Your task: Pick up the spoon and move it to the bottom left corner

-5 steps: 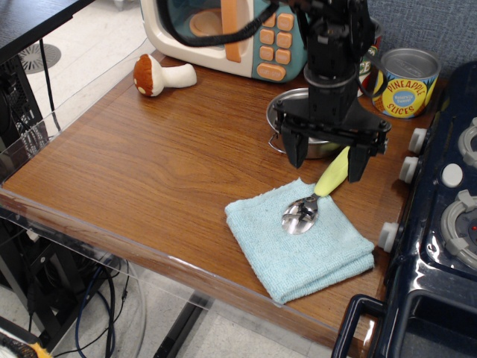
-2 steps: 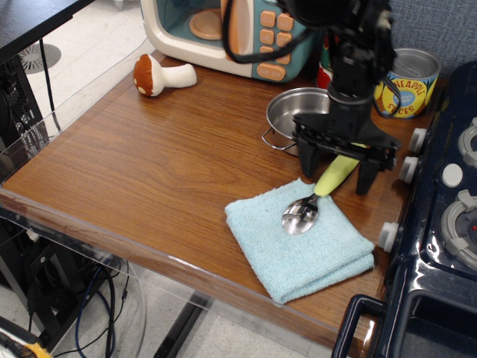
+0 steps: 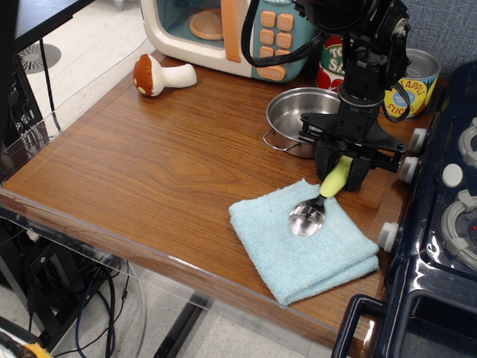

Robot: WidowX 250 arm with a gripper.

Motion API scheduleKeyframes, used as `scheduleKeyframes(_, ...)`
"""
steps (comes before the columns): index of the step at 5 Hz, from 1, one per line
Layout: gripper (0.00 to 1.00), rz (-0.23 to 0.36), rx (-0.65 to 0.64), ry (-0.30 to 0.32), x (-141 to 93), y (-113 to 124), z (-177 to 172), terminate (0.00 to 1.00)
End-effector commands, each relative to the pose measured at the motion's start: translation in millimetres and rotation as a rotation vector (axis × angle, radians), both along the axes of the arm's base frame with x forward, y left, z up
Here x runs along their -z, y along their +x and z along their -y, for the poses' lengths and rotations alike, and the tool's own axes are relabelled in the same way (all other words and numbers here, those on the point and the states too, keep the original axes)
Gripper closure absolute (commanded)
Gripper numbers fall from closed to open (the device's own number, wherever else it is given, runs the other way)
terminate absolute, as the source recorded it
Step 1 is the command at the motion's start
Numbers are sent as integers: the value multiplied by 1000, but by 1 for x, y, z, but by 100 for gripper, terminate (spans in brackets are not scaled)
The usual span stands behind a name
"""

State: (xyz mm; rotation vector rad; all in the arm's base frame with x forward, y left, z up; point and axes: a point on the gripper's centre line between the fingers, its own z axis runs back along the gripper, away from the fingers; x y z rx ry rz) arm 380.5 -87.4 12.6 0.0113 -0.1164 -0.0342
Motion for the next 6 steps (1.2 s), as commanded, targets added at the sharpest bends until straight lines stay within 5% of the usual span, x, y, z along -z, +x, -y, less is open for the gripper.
scheduleKeyframes(1, 100, 41, 64, -31, -22, -2, 14, 0)
scheduleKeyframes(4, 100, 158, 62, -129, -75, -19, 7, 0)
scheduleKeyframes(5, 100, 207, 20, -132, -100, -27, -16, 0)
scheduleKeyframes(6, 100, 190, -52, -137, -110, -26, -63, 0)
